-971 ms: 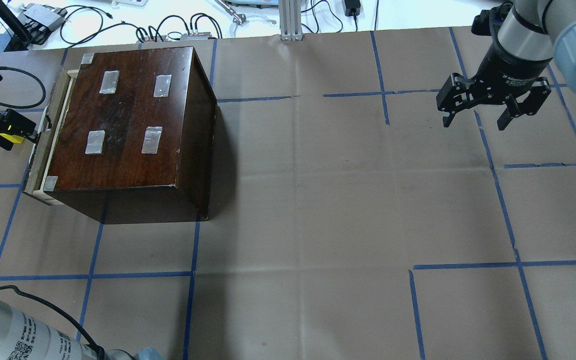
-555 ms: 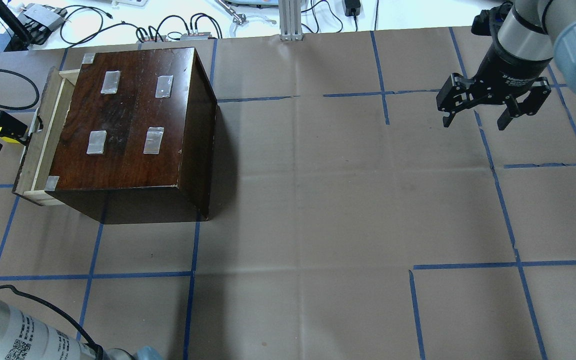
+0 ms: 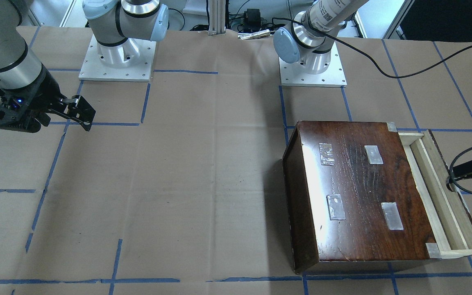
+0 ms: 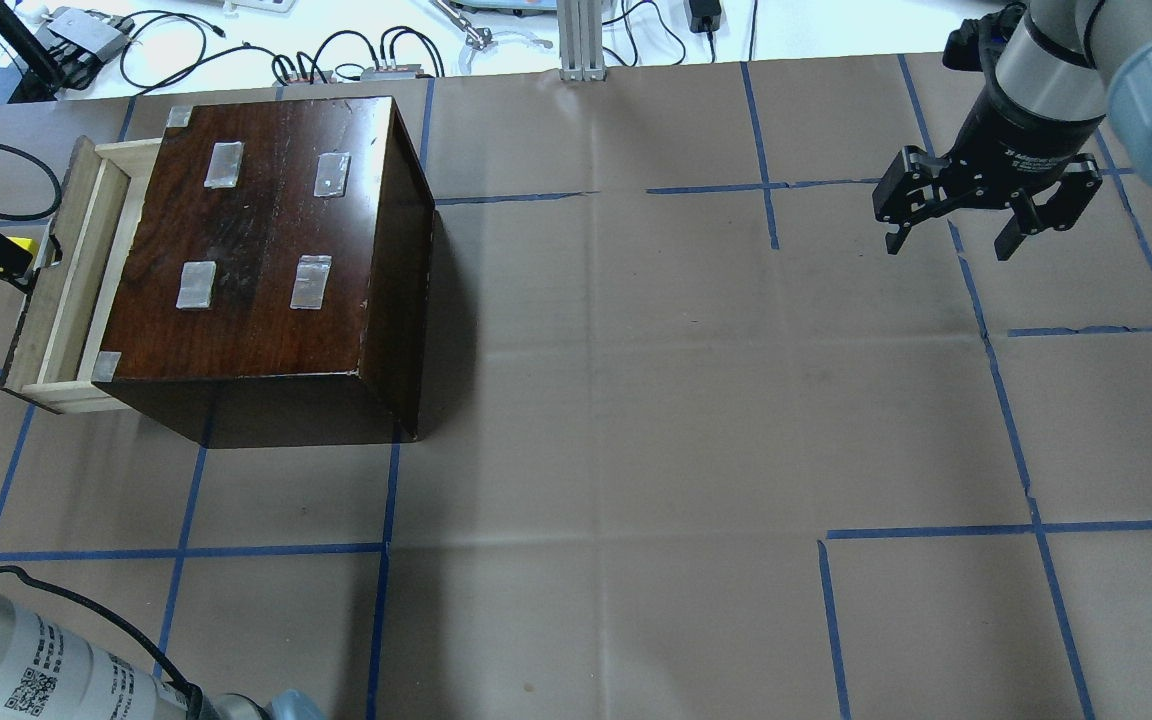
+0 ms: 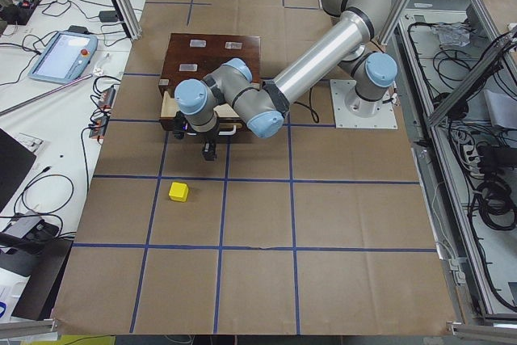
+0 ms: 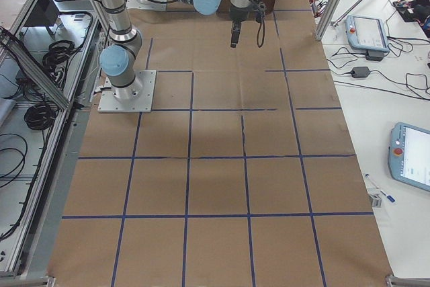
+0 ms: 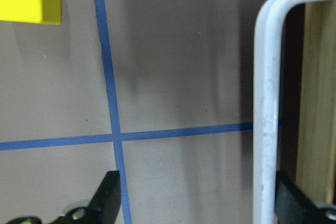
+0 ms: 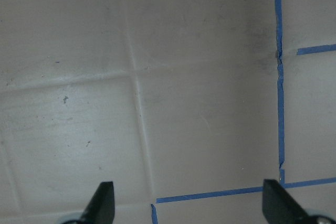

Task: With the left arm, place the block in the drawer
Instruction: 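Pull the drawer open outward with the left gripper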

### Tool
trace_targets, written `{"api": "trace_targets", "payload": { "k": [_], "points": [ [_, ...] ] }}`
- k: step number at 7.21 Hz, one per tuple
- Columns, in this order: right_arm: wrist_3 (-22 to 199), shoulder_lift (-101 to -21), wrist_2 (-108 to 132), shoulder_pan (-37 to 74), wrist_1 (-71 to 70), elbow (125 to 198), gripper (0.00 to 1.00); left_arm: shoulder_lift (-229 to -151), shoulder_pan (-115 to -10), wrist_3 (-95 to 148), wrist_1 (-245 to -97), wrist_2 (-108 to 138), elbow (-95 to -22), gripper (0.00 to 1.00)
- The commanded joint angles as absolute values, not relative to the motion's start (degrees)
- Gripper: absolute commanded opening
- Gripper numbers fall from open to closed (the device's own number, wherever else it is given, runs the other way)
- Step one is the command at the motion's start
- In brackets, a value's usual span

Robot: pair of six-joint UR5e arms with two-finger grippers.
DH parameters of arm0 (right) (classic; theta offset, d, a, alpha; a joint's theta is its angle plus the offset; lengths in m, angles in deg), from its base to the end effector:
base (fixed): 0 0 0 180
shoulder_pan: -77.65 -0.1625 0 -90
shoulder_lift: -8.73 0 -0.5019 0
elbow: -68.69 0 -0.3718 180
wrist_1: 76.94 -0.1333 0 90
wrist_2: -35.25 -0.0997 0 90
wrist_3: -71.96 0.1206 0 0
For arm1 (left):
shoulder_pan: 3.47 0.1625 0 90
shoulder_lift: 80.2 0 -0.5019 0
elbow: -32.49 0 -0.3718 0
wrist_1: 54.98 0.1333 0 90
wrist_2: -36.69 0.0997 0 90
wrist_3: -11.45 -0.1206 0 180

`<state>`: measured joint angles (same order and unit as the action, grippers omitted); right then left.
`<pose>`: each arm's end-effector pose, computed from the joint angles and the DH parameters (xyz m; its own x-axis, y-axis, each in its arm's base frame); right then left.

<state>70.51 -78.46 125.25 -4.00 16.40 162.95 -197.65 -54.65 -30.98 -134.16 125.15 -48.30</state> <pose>0.0614 -0.4994 0.4912 -0.9927 0.1202 -0.0016 0.1198 0.9907 0.0650 0.3122 -0.6059 0.3591 -0.9927 0.0567 0.1068 0.0652 0.9949 0.0773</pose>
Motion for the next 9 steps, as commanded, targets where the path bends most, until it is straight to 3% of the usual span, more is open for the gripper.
{"api": "trace_targets", "payload": {
  "k": [1,9],
  "points": [
    [70.46,-78.46,125.25,-4.0,16.4,162.99,1.0,-197.79,-53.92,-32.05,-134.17,125.54,-47.58,0.98],
    [70.55,-78.46,125.25,-4.0,16.4,162.99,1.0,-199.73,-52.95,-33.81,-134.08,126.77,-45.56,0.98]
  ]
}}
